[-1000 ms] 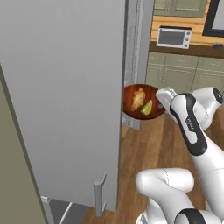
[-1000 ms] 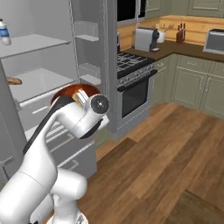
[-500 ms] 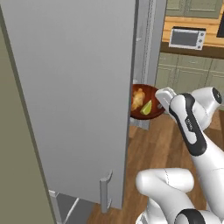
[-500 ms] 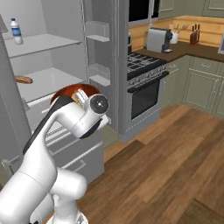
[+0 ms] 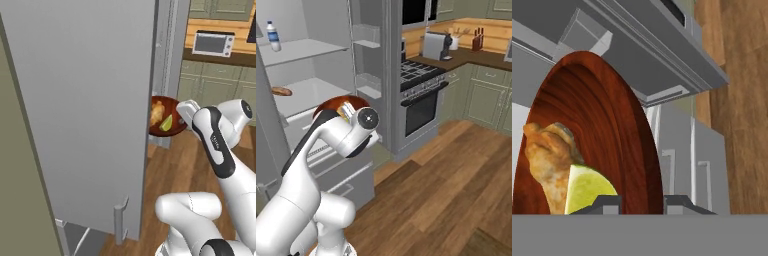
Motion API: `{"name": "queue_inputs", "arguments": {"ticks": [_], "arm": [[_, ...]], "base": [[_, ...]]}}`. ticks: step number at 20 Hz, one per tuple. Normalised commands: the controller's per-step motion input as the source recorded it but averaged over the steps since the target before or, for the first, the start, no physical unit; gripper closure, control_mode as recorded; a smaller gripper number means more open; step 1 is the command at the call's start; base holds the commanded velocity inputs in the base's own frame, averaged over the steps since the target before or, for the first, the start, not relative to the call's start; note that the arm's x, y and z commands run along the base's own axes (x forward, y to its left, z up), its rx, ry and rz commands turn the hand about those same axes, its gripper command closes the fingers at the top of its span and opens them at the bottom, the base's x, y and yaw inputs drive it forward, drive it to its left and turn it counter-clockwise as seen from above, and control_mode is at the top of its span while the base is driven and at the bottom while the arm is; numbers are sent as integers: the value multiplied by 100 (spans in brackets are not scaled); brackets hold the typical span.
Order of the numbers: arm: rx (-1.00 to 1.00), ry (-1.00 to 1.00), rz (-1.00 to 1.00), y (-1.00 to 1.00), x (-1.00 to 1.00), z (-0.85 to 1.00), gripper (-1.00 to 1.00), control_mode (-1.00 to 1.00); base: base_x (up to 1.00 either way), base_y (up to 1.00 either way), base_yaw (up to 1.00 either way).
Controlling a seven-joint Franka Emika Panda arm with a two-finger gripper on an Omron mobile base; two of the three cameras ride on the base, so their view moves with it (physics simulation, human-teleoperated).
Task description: Pick the chicken drumstick and lemon wedge from their plates and place them in the bowl. Then put the bowl in the fridge.
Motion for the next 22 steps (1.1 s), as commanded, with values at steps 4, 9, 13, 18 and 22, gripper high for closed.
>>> {"name": "queue_inputs", "arguments": {"ticks": [4, 9, 13, 18, 22], "arm": [[0, 0, 0, 0, 0, 0, 100, 100], [0, 0, 0, 0, 0, 0, 100, 100], [0, 0, 0, 0, 0, 0, 100, 100], [0, 0, 0, 0, 0, 0, 100, 100], [0, 0, 0, 0, 0, 0, 100, 100]], "base": [[100, -66, 0], [100, -33, 0], [93, -6, 5], [89, 0, 20], [-8, 9, 40]]}}
